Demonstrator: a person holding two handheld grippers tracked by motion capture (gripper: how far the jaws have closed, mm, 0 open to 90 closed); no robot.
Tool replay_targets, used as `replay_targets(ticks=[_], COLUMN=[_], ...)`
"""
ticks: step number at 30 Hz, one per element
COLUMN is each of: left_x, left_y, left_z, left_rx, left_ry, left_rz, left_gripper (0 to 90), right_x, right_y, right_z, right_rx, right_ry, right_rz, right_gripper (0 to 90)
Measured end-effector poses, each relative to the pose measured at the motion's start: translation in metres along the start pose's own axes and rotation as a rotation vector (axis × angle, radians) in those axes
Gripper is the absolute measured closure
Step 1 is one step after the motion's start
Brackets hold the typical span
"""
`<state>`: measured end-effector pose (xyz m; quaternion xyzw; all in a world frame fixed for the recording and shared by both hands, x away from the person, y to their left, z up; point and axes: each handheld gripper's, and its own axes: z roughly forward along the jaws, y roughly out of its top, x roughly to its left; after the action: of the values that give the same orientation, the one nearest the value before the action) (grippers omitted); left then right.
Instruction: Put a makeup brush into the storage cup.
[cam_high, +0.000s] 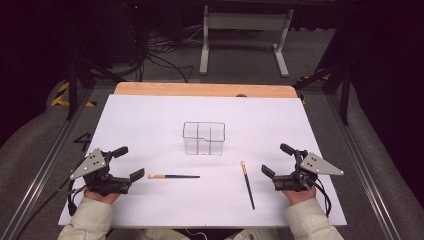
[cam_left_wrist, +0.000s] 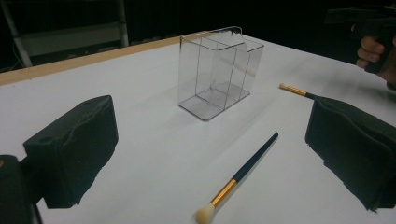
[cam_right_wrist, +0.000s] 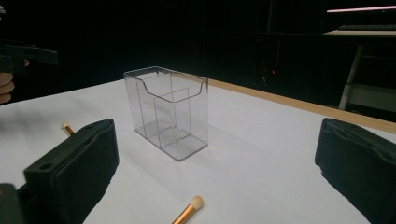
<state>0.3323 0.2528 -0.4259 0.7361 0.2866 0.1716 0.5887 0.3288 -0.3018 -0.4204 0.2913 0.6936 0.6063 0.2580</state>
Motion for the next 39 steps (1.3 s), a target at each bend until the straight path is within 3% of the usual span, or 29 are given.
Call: replay_targets(ticks=[7, 12, 24, 34, 39], left_x=[0.000, 0.000, 0.000, -0.002, -0.001], left_y=[0.002, 0.004, 0.009, 0.008, 0.008], left_z=[0.002, 0.001, -0.001, 0.000, 0.001], left_rx=[-0.005, -0.008, -0.030, -0.028, -0.025], left_ry=[0.002, 0.006, 0.000, -0.003, 0.000], left_rz=[-0.021, -0.009, -0.006, -0.008, -0.004], left_gripper=[3.4, 3.5, 3.4, 3.4, 3.4], right_x=[0.001, 0.003, 0.003, 0.002, 0.003], right_y=[0.002, 0.006, 0.008, 0.006, 0.014], right_z=[0.000, 0.004, 0.002, 0.003, 0.008], right_rx=[-0.002, 0.008, -0.035, -0.026, -0.025], right_ry=[0.024, 0.038, 0.023, 0.000, 0.012], right_rz=[-0.009, -0.032, -0.017, -0.018, -0.018], right_gripper=[0.1, 0.5, 0.1, 0.7, 0.7])
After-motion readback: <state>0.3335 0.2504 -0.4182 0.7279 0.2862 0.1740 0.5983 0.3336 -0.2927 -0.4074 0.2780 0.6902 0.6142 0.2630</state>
